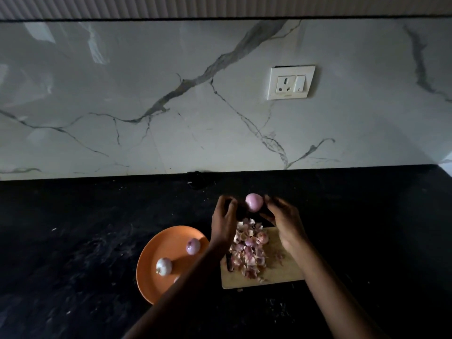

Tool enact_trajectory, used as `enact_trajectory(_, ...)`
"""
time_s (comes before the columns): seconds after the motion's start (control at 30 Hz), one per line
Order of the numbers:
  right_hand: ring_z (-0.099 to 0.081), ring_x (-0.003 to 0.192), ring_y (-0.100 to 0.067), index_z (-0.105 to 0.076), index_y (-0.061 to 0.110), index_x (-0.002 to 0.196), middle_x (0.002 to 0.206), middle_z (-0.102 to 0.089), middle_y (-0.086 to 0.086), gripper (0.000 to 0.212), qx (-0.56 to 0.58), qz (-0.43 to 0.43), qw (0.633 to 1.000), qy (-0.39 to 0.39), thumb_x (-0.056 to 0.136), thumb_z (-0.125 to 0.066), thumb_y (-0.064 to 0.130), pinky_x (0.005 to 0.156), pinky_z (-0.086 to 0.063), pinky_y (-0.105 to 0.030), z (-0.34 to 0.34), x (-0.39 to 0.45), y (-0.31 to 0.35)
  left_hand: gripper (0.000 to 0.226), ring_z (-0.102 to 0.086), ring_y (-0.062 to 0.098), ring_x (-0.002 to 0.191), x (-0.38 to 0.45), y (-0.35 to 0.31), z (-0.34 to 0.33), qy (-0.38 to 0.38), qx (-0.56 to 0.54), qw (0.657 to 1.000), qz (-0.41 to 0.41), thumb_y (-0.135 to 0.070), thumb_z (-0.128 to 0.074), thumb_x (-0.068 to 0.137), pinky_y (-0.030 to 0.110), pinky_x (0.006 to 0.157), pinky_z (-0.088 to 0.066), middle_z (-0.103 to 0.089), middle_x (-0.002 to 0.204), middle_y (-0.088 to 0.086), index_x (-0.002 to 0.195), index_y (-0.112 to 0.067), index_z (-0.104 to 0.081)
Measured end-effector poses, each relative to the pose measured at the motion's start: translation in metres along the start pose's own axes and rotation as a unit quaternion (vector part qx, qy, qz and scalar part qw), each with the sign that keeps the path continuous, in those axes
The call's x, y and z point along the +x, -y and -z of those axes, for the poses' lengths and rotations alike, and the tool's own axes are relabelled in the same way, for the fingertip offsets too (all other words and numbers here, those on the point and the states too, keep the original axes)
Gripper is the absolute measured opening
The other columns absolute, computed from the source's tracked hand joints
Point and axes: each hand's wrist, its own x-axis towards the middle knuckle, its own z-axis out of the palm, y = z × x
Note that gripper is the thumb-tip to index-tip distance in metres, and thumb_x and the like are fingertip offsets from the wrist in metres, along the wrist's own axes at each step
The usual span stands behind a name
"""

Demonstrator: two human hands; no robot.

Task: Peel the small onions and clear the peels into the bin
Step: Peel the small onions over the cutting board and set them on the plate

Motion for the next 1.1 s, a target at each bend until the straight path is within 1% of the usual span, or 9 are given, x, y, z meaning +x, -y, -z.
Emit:
enact_trajectory(0.07,-0.073,0.096,-0.015,-0.074,0.021,0.098,0.099,-0.077,-0.002,0.010,0.010,-0.008,1.000,-0.002,0.096,-0.065,0.020,0.087,-0.057,-0.033,0.001,0.000,0.001,0.022,-0.056,0.007,0.068,0.002,0.003,0.002,0.018,0.004,1.000,0.019,-0.022,-0.048,0.105,0.031,0.066,-0.045,-0.059,0.076,-0.003,0.087,-0.015,-0.058)
enact_trajectory(0.13,-0.073,0.088,-0.010,-0.073,0.017,0.098,0.097,-0.075,-0.002,0.010,0.027,-0.009,1.000,-0.005,0.097,-0.063,0.016,0.076,-0.058,-0.024,0.002,0.000,0.002,0.020,-0.061,0.004,0.067,0.004,0.006,0.004,0.043,0.051,0.998,0.016,-0.027,-0.052,0.103,0.031,0.066,-0.048,-0.065,0.075,-0.006,0.088,-0.020,-0.062)
enact_trajectory(0.23,-0.073,0.087,-0.011,-0.073,0.012,0.100,0.096,-0.075,-0.003,0.010,0.040,-0.012,0.999,-0.014,0.096,-0.063,0.014,0.071,-0.057,-0.021,0.004,0.003,0.000,0.007,-0.072,0.013,0.085,0.002,0.008,0.006,0.064,0.044,0.997,0.000,-0.028,-0.063,0.095,0.042,0.078,-0.057,-0.074,0.092,-0.004,0.095,-0.033,-0.068)
enact_trajectory(0.4,-0.073,0.087,-0.010,-0.073,0.014,0.099,0.091,-0.077,0.003,0.010,0.052,-0.014,0.998,-0.024,0.096,-0.064,0.014,0.070,-0.056,-0.020,0.004,0.004,0.001,0.015,-0.072,0.022,0.096,0.000,0.004,0.005,0.073,-0.012,0.997,0.020,-0.009,-0.063,0.096,0.048,0.089,-0.057,-0.074,0.102,0.003,0.102,-0.022,-0.068)
enact_trajectory(0.6,-0.072,0.100,-0.019,-0.074,0.014,0.108,0.104,-0.076,-0.006,0.017,0.012,-0.014,0.999,-0.033,0.095,-0.067,0.022,0.088,-0.056,-0.035,0.007,0.007,-0.006,0.020,-0.072,0.017,0.098,-0.003,-0.002,0.001,0.081,-0.008,0.997,-0.002,-0.024,-0.072,0.091,0.043,0.089,-0.058,-0.076,0.102,0.002,0.108,-0.014,-0.071)
enact_trajectory(0.77,-0.074,0.093,-0.020,-0.073,0.008,0.103,0.101,-0.075,-0.011,0.013,0.006,-0.021,1.000,-0.020,0.096,-0.063,0.015,0.075,-0.057,-0.027,0.006,0.006,-0.001,0.014,-0.073,0.019,0.097,-0.002,0.000,0.004,0.065,0.006,0.997,-0.050,-0.018,-0.074,0.089,0.050,0.089,-0.057,-0.076,0.100,0.000,0.104,-0.017,-0.074)
enact_trajectory(0.93,-0.071,0.105,-0.023,-0.069,0.011,0.112,0.110,-0.073,-0.010,0.018,-0.035,-0.019,0.999,0.034,0.097,-0.061,0.019,0.091,-0.057,-0.039,0.007,0.008,0.000,0.015,-0.072,0.007,0.092,-0.001,-0.004,0.008,0.057,0.055,0.994,-0.071,-0.022,-0.075,0.089,0.037,0.083,-0.059,-0.076,0.096,-0.011,0.098,-0.033,-0.073)
enact_trajectory(1.03,-0.068,0.110,-0.022,-0.065,0.011,0.113,0.116,-0.070,-0.010,0.016,-0.023,0.004,0.998,0.065,0.099,-0.057,0.012,0.087,-0.057,-0.033,0.006,0.005,0.005,0.012,-0.072,0.005,0.089,0.000,-0.002,0.011,0.054,0.059,0.994,-0.068,-0.021,-0.075,0.089,0.027,0.079,-0.057,-0.076,0.092,-0.012,0.095,-0.031,-0.075)
enact_trajectory(1.1,-0.066,0.115,-0.020,-0.068,0.016,0.117,0.120,-0.070,-0.006,0.023,-0.047,0.029,0.994,0.094,0.101,-0.053,0.009,0.092,-0.057,-0.036,0.006,0.002,0.006,0.007,-0.071,0.000,0.086,0.001,0.000,0.014,0.049,0.094,0.991,-0.079,-0.025,-0.075,0.089,0.021,0.075,-0.054,-0.075,0.089,-0.014,0.095,-0.028,-0.075)
